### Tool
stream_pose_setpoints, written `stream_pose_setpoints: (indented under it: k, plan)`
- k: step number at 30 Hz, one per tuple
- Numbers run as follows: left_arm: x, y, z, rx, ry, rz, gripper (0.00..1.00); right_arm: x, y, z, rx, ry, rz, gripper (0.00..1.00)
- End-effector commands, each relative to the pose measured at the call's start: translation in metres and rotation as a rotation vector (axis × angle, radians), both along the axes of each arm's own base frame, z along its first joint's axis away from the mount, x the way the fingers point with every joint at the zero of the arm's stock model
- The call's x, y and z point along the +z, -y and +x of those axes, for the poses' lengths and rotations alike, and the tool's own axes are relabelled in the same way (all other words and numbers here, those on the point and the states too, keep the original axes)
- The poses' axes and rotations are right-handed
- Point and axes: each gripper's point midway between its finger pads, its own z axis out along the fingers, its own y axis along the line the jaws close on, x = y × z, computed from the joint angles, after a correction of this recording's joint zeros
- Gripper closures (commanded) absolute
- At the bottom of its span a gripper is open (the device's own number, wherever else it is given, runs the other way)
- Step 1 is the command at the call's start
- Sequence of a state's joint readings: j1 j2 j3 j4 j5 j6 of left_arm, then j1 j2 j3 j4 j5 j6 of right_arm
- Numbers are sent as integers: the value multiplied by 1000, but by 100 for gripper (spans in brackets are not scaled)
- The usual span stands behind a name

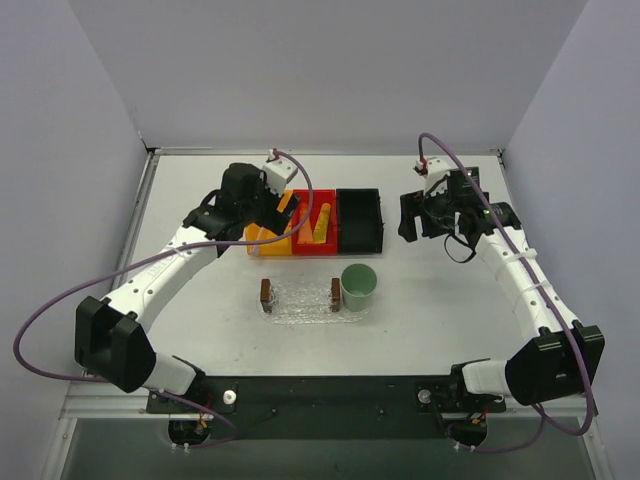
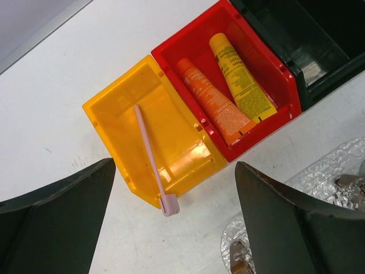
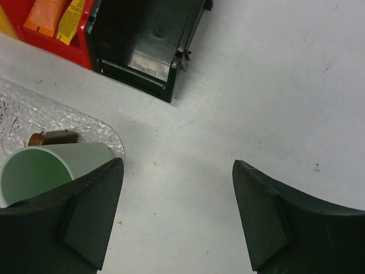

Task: Prepare toiletry sets of a toothbrush and toothpaste on the tray

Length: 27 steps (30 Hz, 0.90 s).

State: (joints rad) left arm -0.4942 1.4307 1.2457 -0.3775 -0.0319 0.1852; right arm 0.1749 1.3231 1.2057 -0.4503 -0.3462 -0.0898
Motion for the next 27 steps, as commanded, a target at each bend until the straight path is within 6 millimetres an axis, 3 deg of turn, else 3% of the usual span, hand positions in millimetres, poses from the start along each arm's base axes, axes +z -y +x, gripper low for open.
stream_pose_setpoints:
  k: [1,5,15,19,27]
  plan:
    - [14,4,22,13,67,-73,3,7,1,-2,14,58,-70,28]
    - [-8,2,28,-4,-16,-95,9,12,-1,-5,33,50,-88,29]
    - [-18,-4,35,-8,-28,-50,13,17,0,-24,31,62,-67,29]
    - [-14,6,38,-31,-46,-79,17,8,0,-26,33,59,-64,29]
    - [-13,45,37,-127,-64,-61,25,8,0,-25,45,62,-75,30]
